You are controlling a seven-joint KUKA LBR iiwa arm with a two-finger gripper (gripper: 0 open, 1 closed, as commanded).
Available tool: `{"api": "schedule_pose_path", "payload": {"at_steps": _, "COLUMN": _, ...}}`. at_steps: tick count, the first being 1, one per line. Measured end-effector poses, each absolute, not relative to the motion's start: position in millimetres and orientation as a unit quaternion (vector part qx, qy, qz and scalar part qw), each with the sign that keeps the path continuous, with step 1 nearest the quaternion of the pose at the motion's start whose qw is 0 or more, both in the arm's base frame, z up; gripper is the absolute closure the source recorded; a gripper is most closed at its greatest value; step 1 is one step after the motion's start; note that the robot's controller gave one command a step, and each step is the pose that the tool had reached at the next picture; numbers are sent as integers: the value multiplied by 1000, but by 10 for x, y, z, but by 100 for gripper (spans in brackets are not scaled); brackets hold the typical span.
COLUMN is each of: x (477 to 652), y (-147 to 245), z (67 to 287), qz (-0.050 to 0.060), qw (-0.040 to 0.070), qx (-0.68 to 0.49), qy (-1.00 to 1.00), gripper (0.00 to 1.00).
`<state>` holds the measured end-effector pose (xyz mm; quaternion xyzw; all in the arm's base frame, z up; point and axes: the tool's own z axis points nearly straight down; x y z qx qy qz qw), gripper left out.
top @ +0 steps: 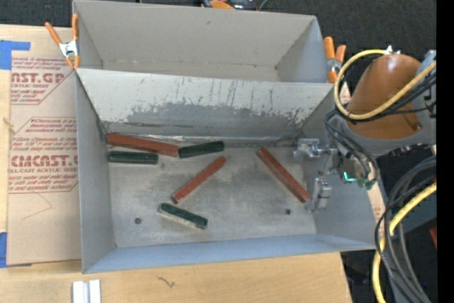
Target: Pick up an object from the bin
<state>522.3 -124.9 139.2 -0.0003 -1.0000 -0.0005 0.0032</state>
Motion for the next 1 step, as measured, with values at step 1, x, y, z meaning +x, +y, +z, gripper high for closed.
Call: {"api": "schedule_pose_path", "payload": {"at_steps": 1, "x": 5369, "y": -1276, "z": 675, "qz": -1, "qw": 2, "qx": -185, "qy": -983, "gripper": 0}}
